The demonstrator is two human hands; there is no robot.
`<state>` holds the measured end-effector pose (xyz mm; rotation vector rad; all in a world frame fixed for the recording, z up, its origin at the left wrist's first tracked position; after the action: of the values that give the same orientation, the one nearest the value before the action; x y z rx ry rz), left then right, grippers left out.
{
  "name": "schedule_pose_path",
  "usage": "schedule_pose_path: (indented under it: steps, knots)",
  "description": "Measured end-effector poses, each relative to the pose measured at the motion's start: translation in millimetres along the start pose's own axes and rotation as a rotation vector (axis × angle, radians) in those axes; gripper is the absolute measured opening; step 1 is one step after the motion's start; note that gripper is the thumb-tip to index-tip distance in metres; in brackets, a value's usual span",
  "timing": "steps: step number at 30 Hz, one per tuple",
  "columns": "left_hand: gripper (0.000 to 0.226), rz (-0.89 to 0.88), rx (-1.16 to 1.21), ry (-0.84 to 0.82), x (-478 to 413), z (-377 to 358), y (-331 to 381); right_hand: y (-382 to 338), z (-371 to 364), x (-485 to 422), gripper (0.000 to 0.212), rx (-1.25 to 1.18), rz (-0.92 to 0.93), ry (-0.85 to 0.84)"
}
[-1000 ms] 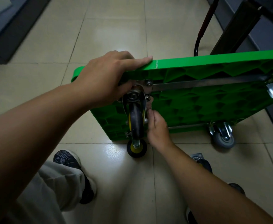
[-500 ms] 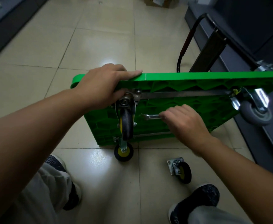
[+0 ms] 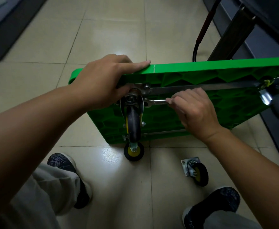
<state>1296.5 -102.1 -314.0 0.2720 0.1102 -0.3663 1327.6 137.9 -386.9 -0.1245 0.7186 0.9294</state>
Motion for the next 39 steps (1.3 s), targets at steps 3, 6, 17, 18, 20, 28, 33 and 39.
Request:
schedule_pose_path:
  steps: [3, 6, 17, 18, 20, 28, 33, 39]
  knots:
    - [0.068, 0.005, -0.005, 0.010, -0.5, 0.1, 0.4, 0.7, -3.4, -1.7, 0.020, 0.049, 0.007, 0.035]
    - [0.068, 0.011, -0.006, 0.010, -0.4, 0.4, 1.1, 0.8, -10.7, 2.8, 0.018, 0.055, -0.032, 0.054]
    - [0.069, 0.015, -0.020, 0.015, 0.1, -1.1, -0.4, -48.7, -80.8, 40.2, 0.012, -0.711, -0.947, 0.242]
    - [0.069, 0.015, -0.022, 0.016, 0.2, -0.9, 0.1, -55.5, -86.3, 37.2, 0.012, -0.814, -1.032, 0.272]
    - [0.069, 0.011, -0.026, 0.015, 0.7, -1.0, 0.6, -70.2, -95.7, 28.8, 0.016, -1.001, -1.165, 0.328]
    - [0.069, 0.002, -0.012, 0.014, 0.8, 0.3, 0.2, -102.0, -108.2, 14.7, 0.025, -1.271, -1.300, 0.355]
    - [0.069, -0.004, -0.006, 0.022, 0.9, 1.0, -0.2, -70.8, -53.4, 50.3, 0.013, -0.935, -0.942, -0.154]
    - [0.066, -0.007, 0.003, 0.030, 2.5, 1.7, 1.7, -1.0, 23.2, 20.0, 0.009, -0.195, -0.292, -0.233]
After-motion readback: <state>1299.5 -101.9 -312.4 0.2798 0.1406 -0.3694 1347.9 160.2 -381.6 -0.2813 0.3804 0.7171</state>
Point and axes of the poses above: each hand's wrist, its own x-axis away from the middle knuckle, its own z-axis out of the back of the hand, y = z × x, the point moved 4 cm from there along -x, towards the middle knuckle, and after that the axes turned 12 degrees about z, right-handed, at the moved point
